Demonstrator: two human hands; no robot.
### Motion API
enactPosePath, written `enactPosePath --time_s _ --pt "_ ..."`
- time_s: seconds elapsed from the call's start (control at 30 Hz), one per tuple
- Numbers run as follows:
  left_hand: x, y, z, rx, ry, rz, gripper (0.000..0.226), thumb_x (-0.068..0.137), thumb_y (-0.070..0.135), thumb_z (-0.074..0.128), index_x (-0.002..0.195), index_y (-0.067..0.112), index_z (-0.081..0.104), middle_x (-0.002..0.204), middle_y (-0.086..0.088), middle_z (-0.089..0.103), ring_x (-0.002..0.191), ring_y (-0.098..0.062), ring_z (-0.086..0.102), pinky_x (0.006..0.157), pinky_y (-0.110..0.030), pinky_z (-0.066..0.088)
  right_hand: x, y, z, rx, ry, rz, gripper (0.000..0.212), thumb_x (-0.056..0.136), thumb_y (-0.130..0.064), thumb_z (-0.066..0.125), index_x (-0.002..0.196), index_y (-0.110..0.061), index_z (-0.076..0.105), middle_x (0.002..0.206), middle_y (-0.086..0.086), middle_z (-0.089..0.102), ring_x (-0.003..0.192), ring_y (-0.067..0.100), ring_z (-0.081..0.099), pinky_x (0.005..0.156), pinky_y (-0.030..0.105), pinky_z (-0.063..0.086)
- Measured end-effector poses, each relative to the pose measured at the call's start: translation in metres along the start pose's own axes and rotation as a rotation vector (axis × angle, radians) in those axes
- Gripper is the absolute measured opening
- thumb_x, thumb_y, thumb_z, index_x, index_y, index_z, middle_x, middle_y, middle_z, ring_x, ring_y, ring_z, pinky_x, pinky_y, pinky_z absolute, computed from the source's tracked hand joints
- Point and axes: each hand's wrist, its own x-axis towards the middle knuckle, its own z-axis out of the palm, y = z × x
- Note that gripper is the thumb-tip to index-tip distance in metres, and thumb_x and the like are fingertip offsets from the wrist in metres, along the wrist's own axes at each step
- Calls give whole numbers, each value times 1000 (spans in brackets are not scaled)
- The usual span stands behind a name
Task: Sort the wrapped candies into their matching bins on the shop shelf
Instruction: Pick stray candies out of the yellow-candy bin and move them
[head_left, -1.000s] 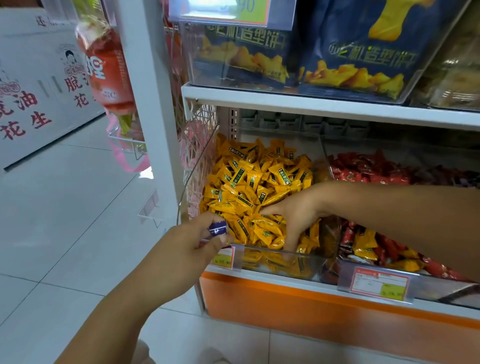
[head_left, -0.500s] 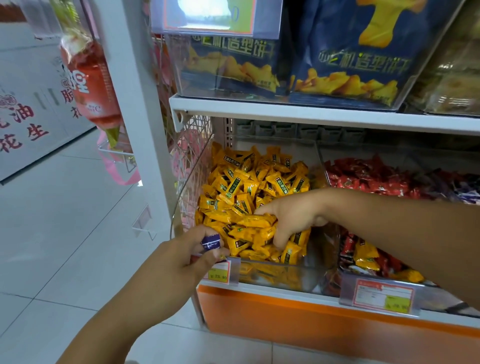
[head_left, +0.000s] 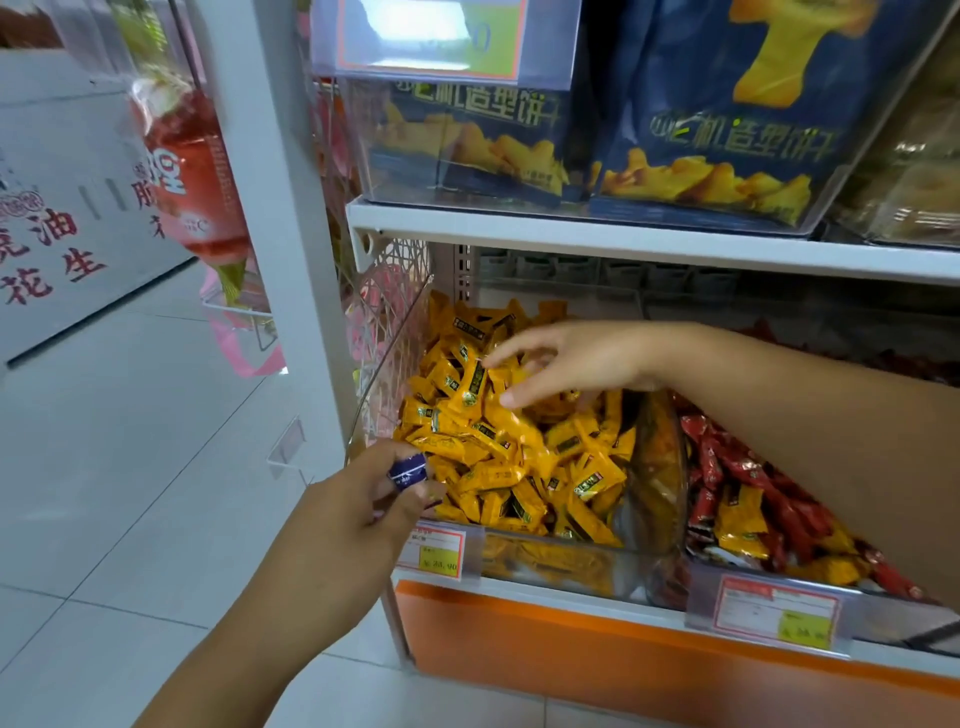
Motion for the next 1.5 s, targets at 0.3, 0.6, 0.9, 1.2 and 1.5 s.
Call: enactPosePath --time_s 0.3,0.6,0.9,1.2,1.5 --pt "-1 9 0 -39 32 35 10 96 31 53 99 40 57 90 34 67 87 13 59 67 -3 40 -12 0 7 -467 184 -178 35 87 -44 65 121 -38 58 131 -3 49 123 15 46 103 33 38" --pt "4 11 0 53 36 36 6 92 35 62 93 41 61 80 32 65 83 15 58 65 -4 42 30 15 38 -764 47 0 72 83 -79 34 147 -52 14 162 -9 0 148 30 -2 117 56 11" --pt "6 14 -3 43 89 34 4 94 38 55 95 41 57 82 20 67 77 1 60 69 -21 49 -15 10 2 -801 -57 30 56 85 -70 45 137 -49 41 157 -9 24 143 22 24 115 48 24" --pt "3 8 -3 3 91 -1 7 93 36 56 98 33 51 81 20 70 77 0 64 71 -21 47 93 -29 52 -818 183 -282 40 96 -56 37 126 -37 56 142 -4 47 139 22 27 114 55 19" --pt "2 4 -5 7 46 -32 8 95 35 56 94 35 48 86 21 69 83 7 60 72 -14 46 25 21 29 -862 4 -171 42 99 -55 26 140 -51 33 155 -8 23 147 19 5 118 41 11"
